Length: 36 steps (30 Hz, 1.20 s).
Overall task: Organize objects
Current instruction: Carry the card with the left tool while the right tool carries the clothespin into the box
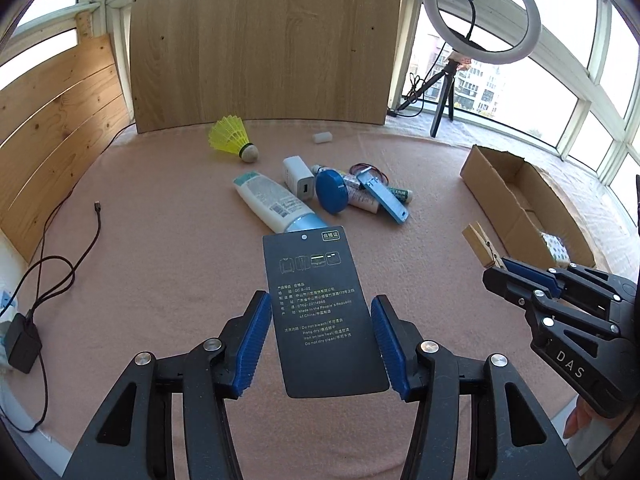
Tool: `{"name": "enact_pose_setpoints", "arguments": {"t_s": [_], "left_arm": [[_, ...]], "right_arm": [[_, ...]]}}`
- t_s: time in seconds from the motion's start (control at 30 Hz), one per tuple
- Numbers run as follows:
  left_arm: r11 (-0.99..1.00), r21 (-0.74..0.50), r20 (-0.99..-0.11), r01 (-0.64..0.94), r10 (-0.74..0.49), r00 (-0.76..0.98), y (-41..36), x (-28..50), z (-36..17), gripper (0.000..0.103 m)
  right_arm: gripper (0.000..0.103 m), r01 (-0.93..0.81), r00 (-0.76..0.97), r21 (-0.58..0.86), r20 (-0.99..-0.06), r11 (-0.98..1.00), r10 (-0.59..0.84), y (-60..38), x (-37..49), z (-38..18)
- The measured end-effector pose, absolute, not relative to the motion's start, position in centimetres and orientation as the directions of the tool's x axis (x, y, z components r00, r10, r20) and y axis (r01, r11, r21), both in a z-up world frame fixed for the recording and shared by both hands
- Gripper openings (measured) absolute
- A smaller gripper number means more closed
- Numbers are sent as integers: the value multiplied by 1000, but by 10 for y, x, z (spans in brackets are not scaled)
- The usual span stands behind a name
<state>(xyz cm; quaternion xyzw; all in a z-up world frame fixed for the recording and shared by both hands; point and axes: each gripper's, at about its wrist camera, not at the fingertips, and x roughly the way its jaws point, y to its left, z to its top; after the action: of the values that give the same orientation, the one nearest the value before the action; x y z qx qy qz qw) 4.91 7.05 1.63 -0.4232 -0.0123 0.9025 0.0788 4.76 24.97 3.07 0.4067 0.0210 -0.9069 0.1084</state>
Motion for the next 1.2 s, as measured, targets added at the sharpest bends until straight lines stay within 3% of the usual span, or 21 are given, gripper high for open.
{"name": "enact_pose_setpoints", "arguments": {"t_s": [0.63, 1.2], "left_arm": [[-982, -61, -734, -180, 166, -659, 101, 39, 48, 55], [-912, -55, -736, -406, 311, -602, 279, 1, 63, 56]], "right_arm": [[11, 142, -700, 75, -697, -987, -154, 274, 44, 59], [11, -73, -718, 106, -696, -992, -22, 416, 60, 54]]}}
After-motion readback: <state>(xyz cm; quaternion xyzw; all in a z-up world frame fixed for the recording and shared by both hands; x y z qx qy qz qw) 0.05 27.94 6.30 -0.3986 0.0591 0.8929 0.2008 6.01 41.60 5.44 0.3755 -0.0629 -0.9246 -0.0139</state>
